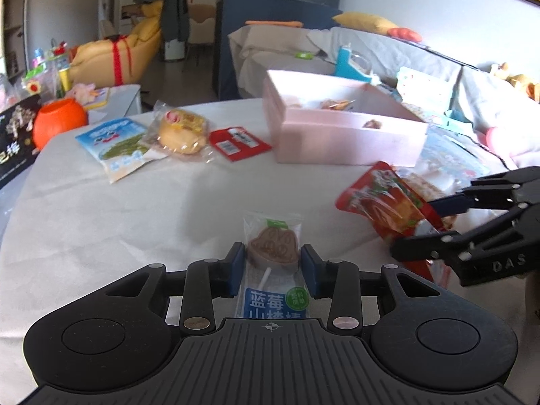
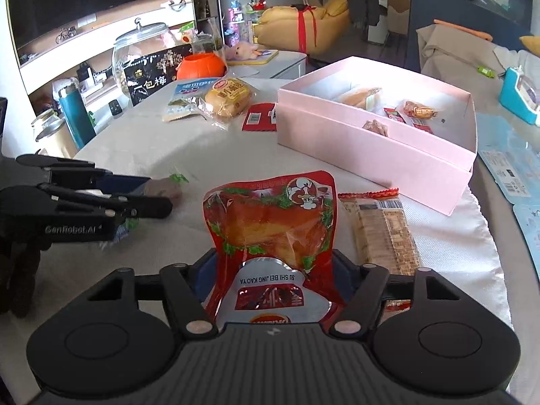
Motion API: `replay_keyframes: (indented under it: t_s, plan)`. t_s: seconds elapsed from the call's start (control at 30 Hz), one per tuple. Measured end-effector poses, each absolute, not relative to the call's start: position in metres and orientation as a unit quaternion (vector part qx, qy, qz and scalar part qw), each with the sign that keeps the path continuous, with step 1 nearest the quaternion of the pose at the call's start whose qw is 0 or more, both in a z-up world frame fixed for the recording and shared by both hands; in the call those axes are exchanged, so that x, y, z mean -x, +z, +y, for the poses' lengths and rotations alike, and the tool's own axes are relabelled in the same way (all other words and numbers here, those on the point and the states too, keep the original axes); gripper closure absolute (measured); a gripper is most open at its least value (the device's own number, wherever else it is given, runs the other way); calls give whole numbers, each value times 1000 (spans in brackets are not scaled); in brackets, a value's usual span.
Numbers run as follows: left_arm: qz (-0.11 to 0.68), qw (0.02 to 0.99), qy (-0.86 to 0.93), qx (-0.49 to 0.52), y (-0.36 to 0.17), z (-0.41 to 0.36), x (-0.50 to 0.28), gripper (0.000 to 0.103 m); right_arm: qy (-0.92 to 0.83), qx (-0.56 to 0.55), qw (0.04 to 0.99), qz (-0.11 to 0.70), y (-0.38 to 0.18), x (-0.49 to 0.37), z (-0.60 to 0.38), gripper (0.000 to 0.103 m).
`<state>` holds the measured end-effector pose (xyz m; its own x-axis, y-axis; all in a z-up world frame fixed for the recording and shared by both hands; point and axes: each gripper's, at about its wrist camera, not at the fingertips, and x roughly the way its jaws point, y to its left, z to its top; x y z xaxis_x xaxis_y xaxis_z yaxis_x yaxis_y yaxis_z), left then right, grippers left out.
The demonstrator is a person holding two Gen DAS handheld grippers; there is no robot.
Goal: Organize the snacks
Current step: 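Lift the chicken pack with the right gripper while the left holds the hawthorn pack, then carry both packs over the pink box and open both grippers to drop them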
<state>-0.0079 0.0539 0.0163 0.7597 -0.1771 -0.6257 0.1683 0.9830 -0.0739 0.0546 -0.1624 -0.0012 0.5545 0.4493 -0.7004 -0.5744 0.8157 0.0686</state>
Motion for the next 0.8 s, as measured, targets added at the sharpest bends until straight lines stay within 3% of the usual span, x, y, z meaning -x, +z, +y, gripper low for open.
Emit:
replay_keyframes:
  t_s: [0.23,0.33,0.53,0.67,0.8]
  plan:
    - [316,942,-110,8,32,47,12,62,295,67,887,349,20,-50,-171,38]
    - [287,947,-140,30,62,48,1,62,295,55,893,334,36,-51,-178,39]
    - [184,966,-177,49,148,39,-69,61,284,35,929,236,137,-79,-202,39]
    - [198,945,-206,158,154,41,-142,61,246,17,944,219,190,-131,-209,38]
    - [273,931,-185,153,109,29,-204,61,210,-19,942,262,193,-195,-210,16]
